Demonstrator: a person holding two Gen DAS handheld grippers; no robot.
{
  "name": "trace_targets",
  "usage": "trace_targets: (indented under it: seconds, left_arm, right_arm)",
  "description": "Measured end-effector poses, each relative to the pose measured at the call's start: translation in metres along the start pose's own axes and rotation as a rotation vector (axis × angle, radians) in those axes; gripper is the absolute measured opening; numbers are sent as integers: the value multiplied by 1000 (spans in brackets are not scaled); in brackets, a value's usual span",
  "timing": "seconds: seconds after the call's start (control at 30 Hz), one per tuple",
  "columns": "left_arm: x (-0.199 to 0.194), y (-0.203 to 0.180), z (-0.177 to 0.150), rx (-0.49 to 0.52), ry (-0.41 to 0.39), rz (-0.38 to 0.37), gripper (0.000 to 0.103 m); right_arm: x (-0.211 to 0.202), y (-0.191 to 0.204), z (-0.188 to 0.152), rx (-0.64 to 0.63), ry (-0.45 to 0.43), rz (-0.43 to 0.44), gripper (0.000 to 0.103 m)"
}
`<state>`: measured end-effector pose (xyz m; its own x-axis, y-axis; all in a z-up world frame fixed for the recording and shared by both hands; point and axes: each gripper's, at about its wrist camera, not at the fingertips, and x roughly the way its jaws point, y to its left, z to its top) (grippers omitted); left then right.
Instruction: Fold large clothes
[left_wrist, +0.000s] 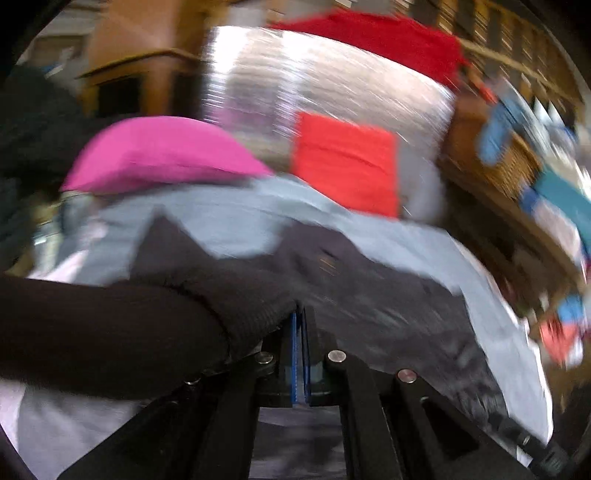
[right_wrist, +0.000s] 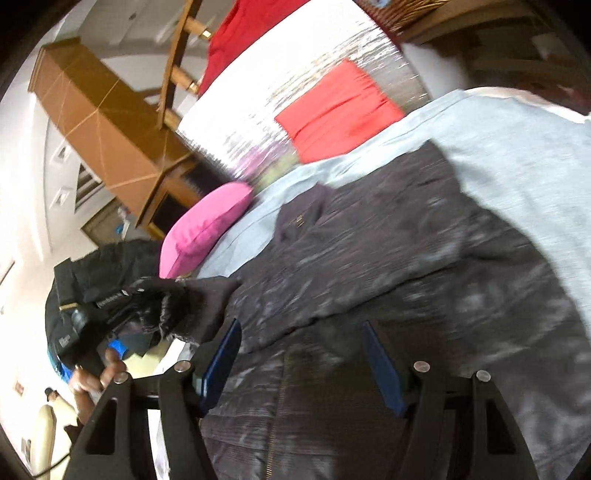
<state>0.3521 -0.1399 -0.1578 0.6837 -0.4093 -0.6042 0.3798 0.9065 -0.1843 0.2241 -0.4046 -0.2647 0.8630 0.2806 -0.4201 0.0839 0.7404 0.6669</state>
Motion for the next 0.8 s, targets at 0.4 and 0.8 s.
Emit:
trace_targets:
  seconds: [0.4,0.8]
  left_arm:
    - [-13,-29,-26,70,182,-189,61]
    - [-24,125,-32,-206,128,199,76]
  right_arm:
    - [-25,-26,16,37,-26,-57,72]
    - [68,2,23,231,182,159,78]
